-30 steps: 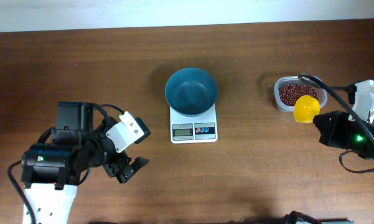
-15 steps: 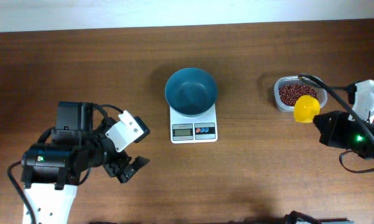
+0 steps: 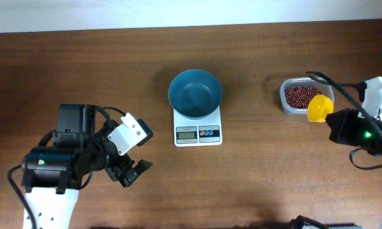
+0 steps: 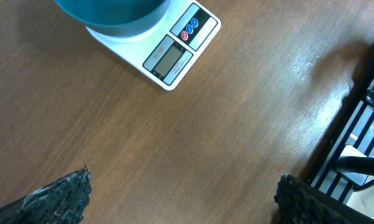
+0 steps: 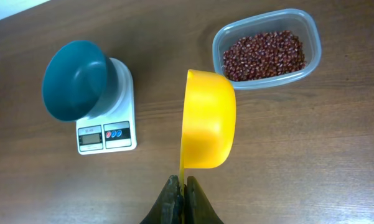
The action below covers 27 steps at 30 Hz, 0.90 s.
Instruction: Scoop item into bowl and weigh 50g on scale
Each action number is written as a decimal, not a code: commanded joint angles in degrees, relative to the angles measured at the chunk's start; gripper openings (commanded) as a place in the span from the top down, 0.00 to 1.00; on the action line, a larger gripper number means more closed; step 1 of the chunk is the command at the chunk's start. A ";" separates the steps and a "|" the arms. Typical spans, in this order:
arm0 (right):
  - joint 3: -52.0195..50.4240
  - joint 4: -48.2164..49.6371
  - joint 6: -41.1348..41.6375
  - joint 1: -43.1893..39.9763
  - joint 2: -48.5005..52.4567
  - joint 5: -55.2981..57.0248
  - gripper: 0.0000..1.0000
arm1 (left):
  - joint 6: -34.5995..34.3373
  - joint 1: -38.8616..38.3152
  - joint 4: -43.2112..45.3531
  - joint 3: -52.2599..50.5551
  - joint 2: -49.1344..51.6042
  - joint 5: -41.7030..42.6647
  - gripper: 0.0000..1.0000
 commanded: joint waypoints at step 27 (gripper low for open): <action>0.35 22.71 14.95 -0.07 14.34 -3.28 0.96 | -0.74 0.28 0.11 0.74 0.15 1.20 0.01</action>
